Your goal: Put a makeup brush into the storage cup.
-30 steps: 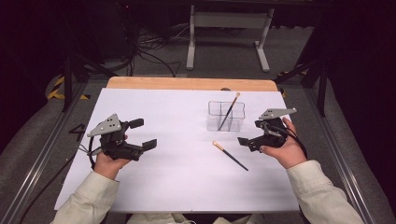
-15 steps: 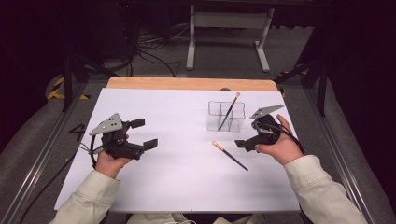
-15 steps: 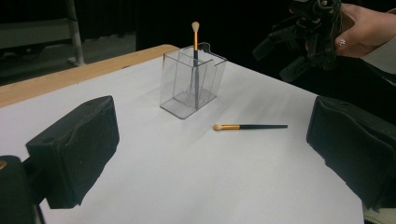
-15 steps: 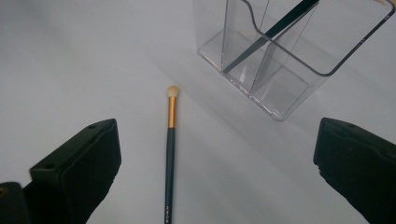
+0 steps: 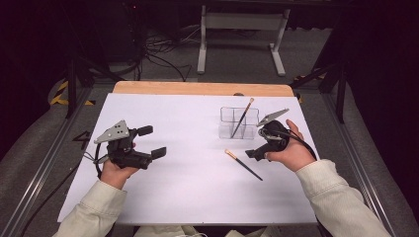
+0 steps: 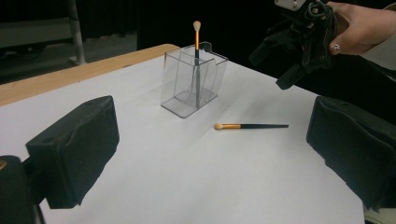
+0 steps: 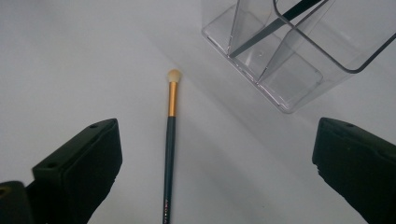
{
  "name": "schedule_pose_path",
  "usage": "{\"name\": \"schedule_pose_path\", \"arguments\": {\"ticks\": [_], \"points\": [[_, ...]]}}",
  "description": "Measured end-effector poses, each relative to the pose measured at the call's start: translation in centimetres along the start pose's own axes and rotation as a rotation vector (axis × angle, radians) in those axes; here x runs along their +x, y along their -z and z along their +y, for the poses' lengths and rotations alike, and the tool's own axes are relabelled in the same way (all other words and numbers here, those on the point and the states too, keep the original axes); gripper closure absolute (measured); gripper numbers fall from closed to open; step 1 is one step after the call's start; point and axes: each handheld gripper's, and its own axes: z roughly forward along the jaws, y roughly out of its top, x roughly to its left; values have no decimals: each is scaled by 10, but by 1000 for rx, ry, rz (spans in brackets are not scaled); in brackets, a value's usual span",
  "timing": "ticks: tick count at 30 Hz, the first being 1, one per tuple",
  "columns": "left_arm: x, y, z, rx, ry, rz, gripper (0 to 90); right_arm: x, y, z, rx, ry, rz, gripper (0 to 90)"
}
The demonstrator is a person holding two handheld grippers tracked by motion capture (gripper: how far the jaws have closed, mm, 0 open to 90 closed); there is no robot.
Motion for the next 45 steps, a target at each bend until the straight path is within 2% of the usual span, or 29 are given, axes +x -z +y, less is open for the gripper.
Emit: {"name": "schedule_pose_path", "arguments": {"ticks": [7,12,18,28,35,37,45], "points": [[0,0,-1,1,6,2,32,3,-7,4,70,17,1,30],[0,3,-4,7,11,14,32,3,-10,7,98,27,4,32],[-1,7,-8,10,22,27,32,4,-21,11,157,47,14,35],[-1,6,-8,12,21,24,32,7,-30,13,195,53,25,42],[0,2,-8,20,26,14,32,9,-35,15,238,51,25,48],[0,2,-8,22,16,15,32,10,-37,16,255,54,28,51],[0,1,-8,21,16,14,32,10,-42,17,299,50,42,109]]}}
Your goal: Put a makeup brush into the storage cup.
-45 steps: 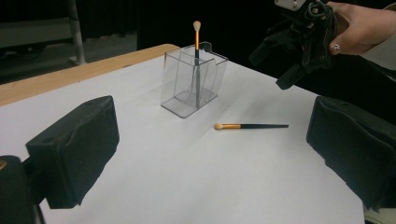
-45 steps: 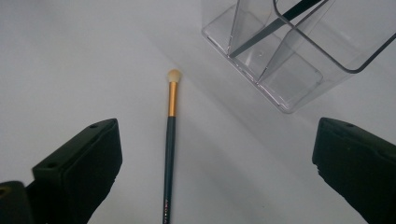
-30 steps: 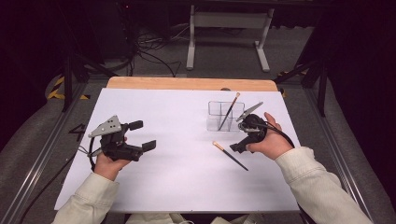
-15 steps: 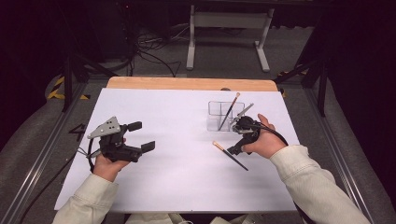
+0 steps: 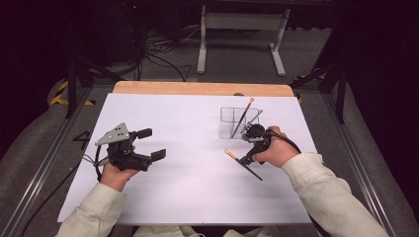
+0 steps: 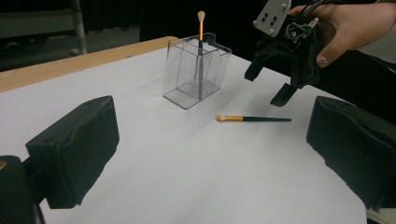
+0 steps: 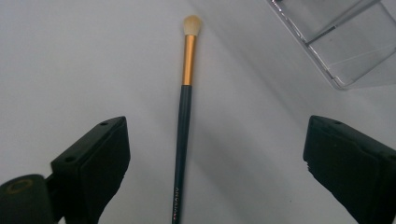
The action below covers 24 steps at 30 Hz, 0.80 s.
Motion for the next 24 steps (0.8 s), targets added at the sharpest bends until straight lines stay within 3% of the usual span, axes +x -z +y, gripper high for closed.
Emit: {"name": "schedule_pose_path", "arguments": {"ticks": [6,24], "points": [[0,0,0,-2,1,1,32,2,-4,1,45,9,-2,114],[0,-1,-1,-6,7,-4,28,4,-15,7,57,10,-6,158]]}}
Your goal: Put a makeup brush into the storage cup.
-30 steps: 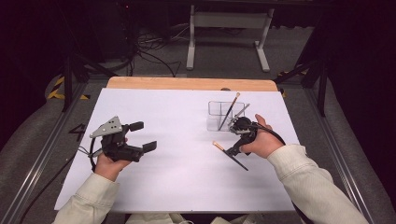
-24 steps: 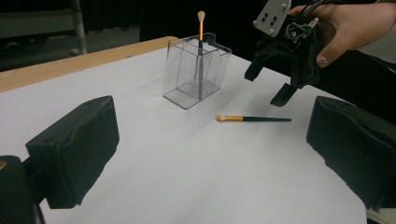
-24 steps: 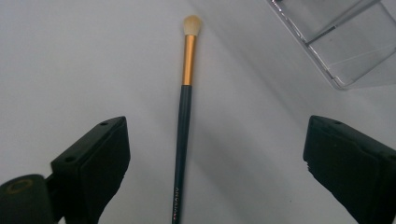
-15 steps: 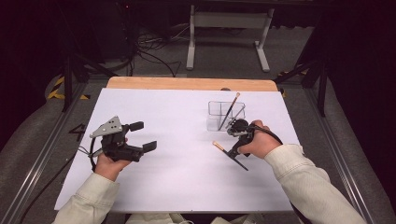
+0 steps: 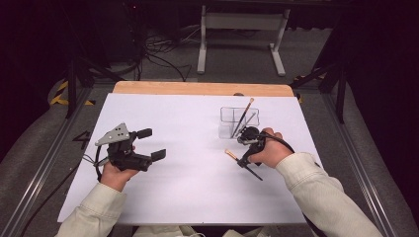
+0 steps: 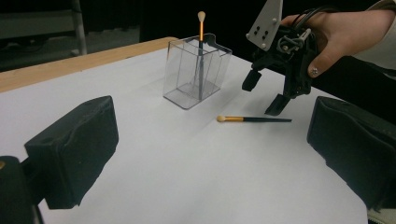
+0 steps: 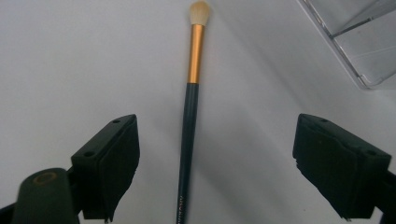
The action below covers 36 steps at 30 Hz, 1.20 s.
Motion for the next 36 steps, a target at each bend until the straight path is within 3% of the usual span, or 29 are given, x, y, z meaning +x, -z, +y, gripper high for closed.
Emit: {"name": "schedule_pose_path", "arguments": {"ticks": [11,18,36], "points": [[0,0,0,-1,-3,0,29,1,-9,0,31,-12,30,310],[1,1,0,1,-5,2,29,4,-11,1,38,-8,17,455],[1,1,0,2,-1,3,30,17,-19,5,90,31,-23,677]]}}
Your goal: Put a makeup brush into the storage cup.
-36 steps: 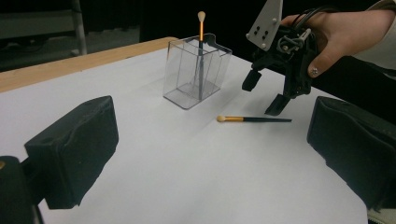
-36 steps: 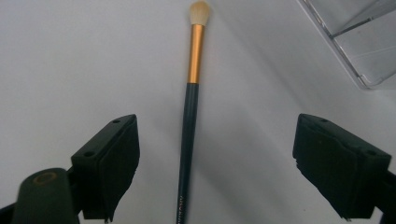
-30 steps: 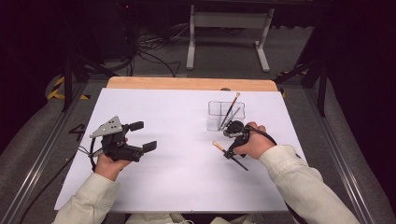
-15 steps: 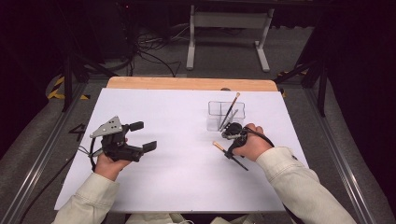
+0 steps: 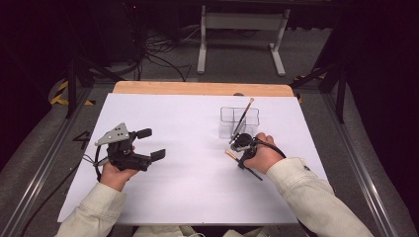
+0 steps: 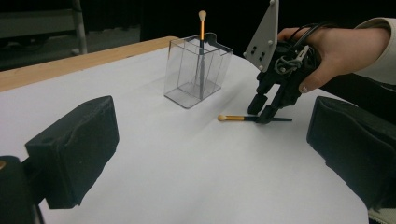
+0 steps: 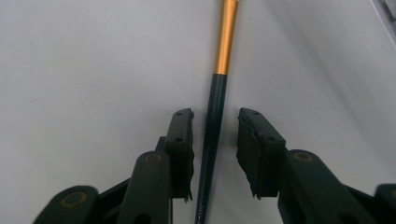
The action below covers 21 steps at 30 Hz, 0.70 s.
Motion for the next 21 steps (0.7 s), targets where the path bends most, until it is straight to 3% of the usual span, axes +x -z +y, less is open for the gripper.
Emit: {"name": "schedule_pose_path", "arguments": {"ticks": [14,21], "points": [[0,0,0,4,3,2,33,3,-1,3,26,-24,11,827],[1,0,0,3,7,3,33,2,-1,3,25,-46,22,834]]}}
